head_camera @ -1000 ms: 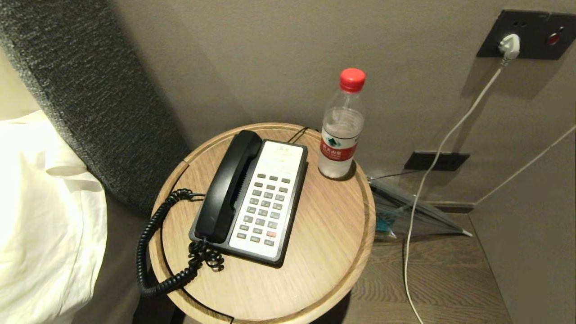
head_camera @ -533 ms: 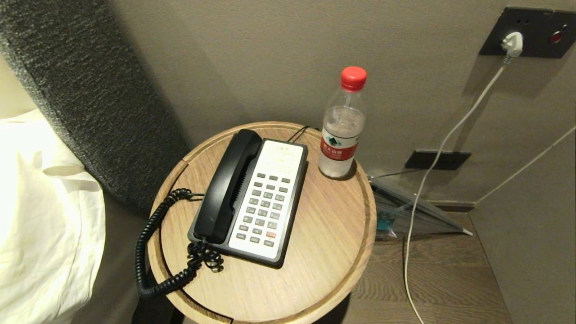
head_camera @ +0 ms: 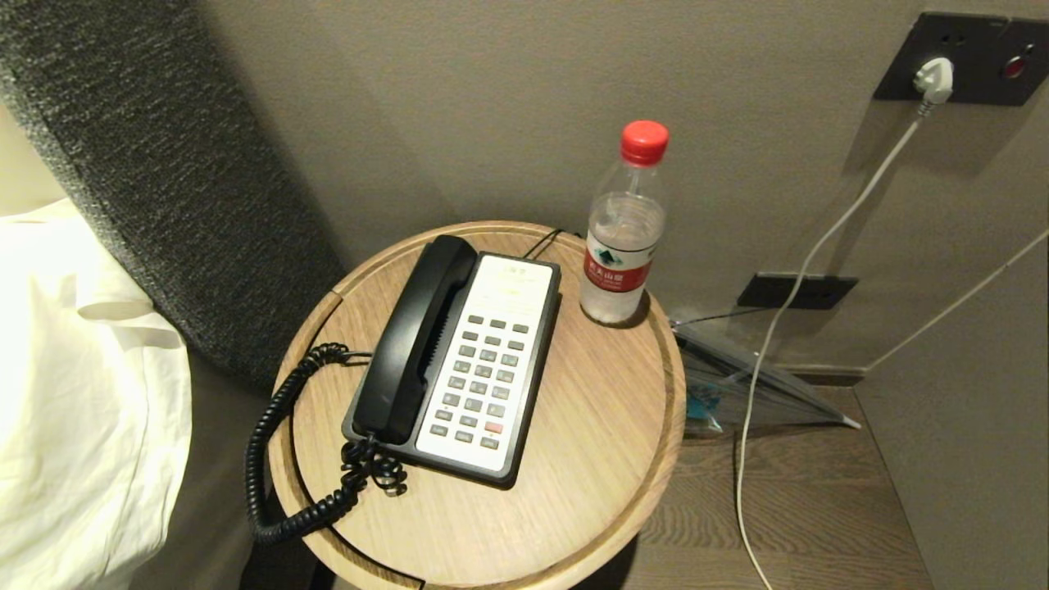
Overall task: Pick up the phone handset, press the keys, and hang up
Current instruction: Pick up the desk phone handset
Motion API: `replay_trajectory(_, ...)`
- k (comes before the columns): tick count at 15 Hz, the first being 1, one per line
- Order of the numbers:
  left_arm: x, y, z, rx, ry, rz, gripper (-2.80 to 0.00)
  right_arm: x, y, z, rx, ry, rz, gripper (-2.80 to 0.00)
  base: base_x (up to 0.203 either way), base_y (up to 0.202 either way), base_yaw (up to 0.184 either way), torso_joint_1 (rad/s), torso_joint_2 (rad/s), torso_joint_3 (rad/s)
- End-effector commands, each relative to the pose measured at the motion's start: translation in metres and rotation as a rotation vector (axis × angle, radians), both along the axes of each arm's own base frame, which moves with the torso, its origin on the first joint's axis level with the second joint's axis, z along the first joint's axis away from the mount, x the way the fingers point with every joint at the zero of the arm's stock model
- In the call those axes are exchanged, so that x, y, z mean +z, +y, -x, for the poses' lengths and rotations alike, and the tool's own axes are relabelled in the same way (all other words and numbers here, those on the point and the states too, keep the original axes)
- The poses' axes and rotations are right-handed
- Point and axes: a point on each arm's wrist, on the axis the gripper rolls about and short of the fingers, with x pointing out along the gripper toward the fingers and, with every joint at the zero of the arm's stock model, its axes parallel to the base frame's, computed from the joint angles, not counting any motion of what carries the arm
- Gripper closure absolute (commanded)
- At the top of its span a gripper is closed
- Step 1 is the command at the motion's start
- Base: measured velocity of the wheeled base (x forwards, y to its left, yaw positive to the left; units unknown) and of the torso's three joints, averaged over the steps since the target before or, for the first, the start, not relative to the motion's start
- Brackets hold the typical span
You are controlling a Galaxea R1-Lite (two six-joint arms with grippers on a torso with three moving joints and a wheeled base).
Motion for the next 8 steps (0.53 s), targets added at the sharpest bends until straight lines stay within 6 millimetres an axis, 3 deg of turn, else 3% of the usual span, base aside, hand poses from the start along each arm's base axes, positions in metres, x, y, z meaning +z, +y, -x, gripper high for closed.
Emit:
replay_trajectory(1,0.013,0.0,0.004,-0.009,-0.04,-0.002,0.0,0.0,0.0,0.0,-0.001,0.001,0.001,0.0,0.0,0.0,0.0,0.0,0.0,0.0)
replay_trajectory(3,0.049,-0.001,0.019,-0.031,-0.09,-0.001,0.0,0.0,0.0,0.0,-0.001,0.001,0.001,0.0,0.0,0.0,0.0,0.0,0.0,0.0)
replay_trajectory(6,0.124,-0.002,0.047,-0.097,-0.129,-0.001,0.0,0.0,0.0,0.0,-0.001,0.001,0.001,0.0,0.0,0.0,0.0,0.0,0.0,0.0)
replay_trajectory(8,0.177,-0.004,0.045,-0.17,-0.102,0.003,0.0,0.0,0.0,0.0,0.0,0.001,0.001,0.0,0.0,0.0,0.0,0.0,0.0,0.0)
